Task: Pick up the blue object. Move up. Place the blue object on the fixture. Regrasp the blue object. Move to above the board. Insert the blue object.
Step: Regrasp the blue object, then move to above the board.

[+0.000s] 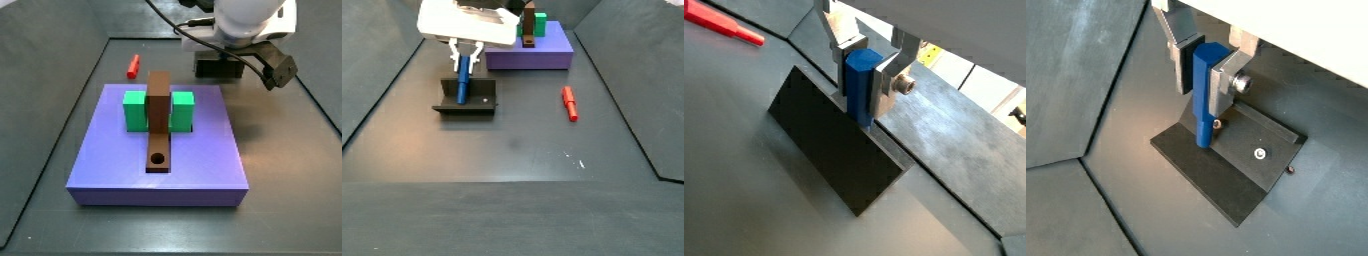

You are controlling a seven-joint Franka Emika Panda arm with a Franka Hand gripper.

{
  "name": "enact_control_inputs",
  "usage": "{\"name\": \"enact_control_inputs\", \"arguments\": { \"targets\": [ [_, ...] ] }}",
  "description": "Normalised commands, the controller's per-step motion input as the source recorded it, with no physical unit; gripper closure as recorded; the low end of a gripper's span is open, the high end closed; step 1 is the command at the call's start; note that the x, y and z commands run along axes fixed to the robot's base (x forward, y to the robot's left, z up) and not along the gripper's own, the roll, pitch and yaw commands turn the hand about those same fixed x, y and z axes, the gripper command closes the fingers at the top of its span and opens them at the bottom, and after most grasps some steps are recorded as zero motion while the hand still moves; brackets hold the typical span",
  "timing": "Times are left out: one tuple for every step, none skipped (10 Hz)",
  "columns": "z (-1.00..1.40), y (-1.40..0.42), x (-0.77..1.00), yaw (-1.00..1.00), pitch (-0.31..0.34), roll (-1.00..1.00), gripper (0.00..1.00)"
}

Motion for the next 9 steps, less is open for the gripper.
{"name": "enact_control_inputs", "arguments": {
  "targets": [
    [0.0, 0.0, 0.0, 0.0, 0.0, 0.0, 1.0],
    [1.4, 0.0, 0.0, 0.0, 0.0, 0.0, 1.0],
    [1.4, 0.01, 0.01, 0.01, 0.016, 0.0, 1.0],
    [1.4, 0.0, -0.02, 0.0, 0.066, -0.04, 1.0],
    [1.4, 0.01, 0.0, 0.01, 0.069, 0.0, 1.0],
    [1.4, -0.01, 0.02, 0.02, 0.094, 0.01, 1.0],
    [1.4, -0.01, 0.01, 0.02, 0.091, 0.0, 1.0],
    [1.4, -0.01, 0.02, 0.03, 0.082, -0.01, 1.0],
    [0.86, -0.02, 0.03, 0.04, 0.084, 0.0, 1.0]
  ]
}}
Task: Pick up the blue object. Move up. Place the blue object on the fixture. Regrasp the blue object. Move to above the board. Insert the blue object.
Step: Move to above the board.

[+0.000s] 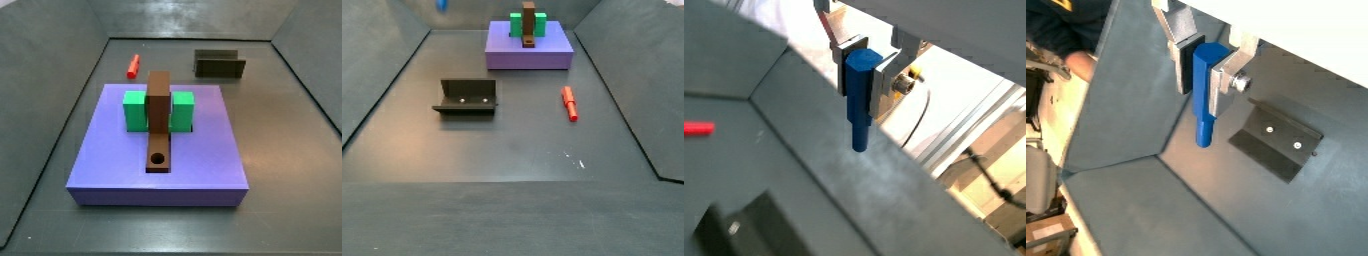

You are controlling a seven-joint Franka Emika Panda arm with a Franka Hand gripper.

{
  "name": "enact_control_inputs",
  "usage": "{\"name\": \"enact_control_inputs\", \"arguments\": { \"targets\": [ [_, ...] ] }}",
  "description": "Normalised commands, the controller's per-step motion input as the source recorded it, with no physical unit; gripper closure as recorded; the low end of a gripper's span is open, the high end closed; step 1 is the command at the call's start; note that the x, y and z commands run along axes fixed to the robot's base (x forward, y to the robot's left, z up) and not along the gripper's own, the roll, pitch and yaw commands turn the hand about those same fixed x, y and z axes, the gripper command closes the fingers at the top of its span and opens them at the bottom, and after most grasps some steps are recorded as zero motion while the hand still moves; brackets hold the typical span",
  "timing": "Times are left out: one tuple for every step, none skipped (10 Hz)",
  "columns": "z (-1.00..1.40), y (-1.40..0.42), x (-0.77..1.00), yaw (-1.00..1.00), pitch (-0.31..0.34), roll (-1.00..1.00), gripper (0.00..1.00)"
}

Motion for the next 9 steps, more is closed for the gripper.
{"name": "enact_control_inputs", "arguments": {
  "targets": [
    [0.46, -0.02, 0.04, 0.05, 0.085, 0.01, 1.0],
    [0.25, -0.02, 0.06, 0.05, 0.091, 0.01, 1.0],
    [0.27, -1.4, -0.97, -0.08, 0.259, -1.0, 1.0],
    [0.25, -1.4, -0.98, -0.08, 0.256, -1.0, 1.0],
    [0.29, -1.4, -1.05, -0.06, 0.236, -1.0, 1.0],
    [0.28, -1.4, -1.08, -0.04, 0.237, -1.0, 1.0],
    [0.28, -1.4, -1.05, -0.02, 0.241, -1.0, 1.0],
    [0.27, -1.4, -1.06, -0.01, 0.243, -1.0, 1.0],
    [0.13, -0.52, -0.45, 0.01, 0.237, -1.0, 1.0]
  ]
}}
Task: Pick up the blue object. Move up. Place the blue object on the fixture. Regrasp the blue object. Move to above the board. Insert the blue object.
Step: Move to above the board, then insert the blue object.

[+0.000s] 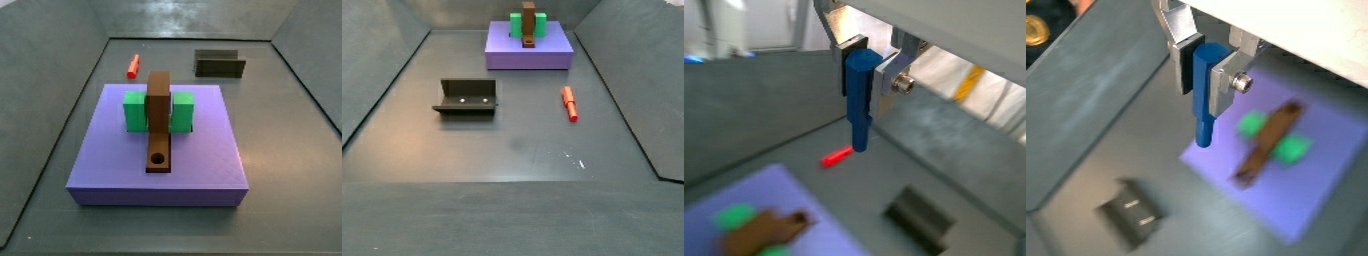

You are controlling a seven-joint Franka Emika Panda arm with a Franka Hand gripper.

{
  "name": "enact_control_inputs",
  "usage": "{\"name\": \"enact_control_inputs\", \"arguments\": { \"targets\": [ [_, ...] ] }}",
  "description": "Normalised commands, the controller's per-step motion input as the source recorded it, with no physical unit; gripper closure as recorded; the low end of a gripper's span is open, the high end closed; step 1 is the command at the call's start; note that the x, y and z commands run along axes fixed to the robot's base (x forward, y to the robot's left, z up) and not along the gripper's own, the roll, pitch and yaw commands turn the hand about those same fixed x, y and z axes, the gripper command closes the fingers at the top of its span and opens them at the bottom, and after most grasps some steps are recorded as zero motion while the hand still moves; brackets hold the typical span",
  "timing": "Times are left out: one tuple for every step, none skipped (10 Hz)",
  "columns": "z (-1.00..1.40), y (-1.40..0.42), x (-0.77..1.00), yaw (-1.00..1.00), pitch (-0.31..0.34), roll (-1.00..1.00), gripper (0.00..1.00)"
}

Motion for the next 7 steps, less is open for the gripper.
{"name": "enact_control_inputs", "arguments": {
  "targets": [
    [0.04, -0.15, -0.16, 0.02, 0.235, -1.0, 1.0],
    [-0.01, -0.05, -0.05, 0.03, 0.221, -1.0, 1.0],
    [0.02, -0.06, -0.07, 0.03, 0.156, -0.86, 1.0],
    [0.02, -0.03, -0.07, 0.03, 0.072, -0.61, 1.0],
    [-0.01, 0.01, -0.05, 0.02, 0.002, -0.36, 1.0],
    [0.0, 0.02, -0.05, 0.0, -0.019, -0.22, 1.0],
    [0.0, -0.01, 0.02, 0.0, 0.0, 0.0, 1.0]
  ]
}}
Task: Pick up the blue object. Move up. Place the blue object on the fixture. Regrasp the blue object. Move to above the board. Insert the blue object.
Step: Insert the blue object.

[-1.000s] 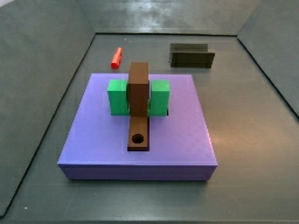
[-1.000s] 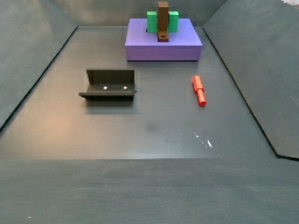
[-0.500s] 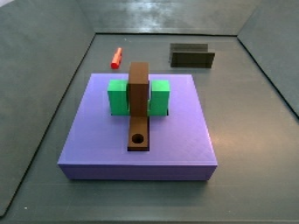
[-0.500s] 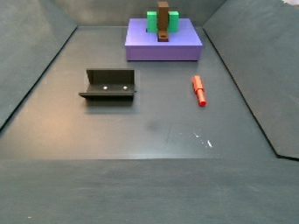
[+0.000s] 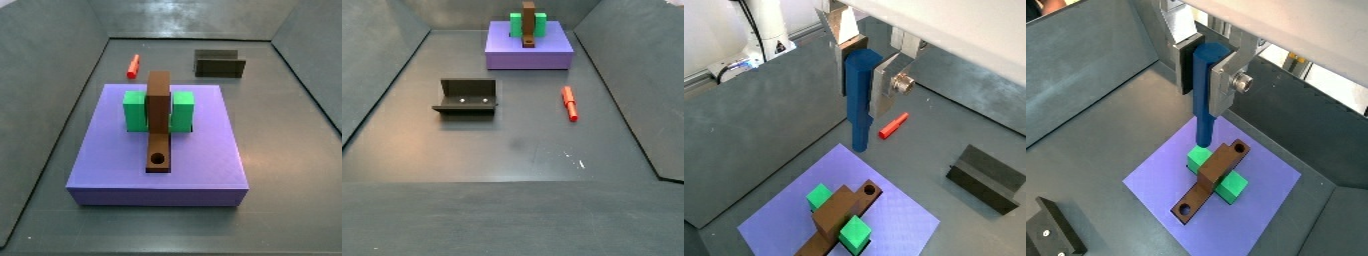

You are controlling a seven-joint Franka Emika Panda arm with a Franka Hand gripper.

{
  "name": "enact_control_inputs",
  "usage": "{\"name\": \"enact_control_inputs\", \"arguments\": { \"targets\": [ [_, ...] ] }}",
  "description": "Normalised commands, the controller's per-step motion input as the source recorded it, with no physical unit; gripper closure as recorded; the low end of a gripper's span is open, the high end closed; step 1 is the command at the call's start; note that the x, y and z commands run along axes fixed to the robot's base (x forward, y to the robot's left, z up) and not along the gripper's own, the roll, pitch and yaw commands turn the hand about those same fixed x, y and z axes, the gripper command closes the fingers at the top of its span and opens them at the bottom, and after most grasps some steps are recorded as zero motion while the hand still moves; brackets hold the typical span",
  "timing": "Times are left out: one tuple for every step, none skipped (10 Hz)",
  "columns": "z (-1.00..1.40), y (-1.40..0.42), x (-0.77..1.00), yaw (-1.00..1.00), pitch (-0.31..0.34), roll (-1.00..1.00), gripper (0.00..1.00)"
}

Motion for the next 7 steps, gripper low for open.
{"name": "enact_control_inputs", "arguments": {
  "targets": [
    [-0.29, -0.19, 0.05, -0.03, -0.109, -0.17, 1.0],
    [-0.31, -0.46, 0.0, 0.0, -0.134, -0.33, 1.0],
    [-0.57, -0.87, 0.07, 0.13, -0.006, -0.12, 1.0],
    [-0.6, -0.91, 0.03, 0.17, -0.004, -0.05, 1.0],
    [-0.53, -0.88, 0.0, 0.29, -0.046, 0.0, 1.0],
    [-0.36, -0.77, -0.12, 0.44, -0.141, 0.03, 1.0],
    [-0.28, -0.62, -0.12, 0.41, -0.163, 0.05, 1.0]
  ]
}}
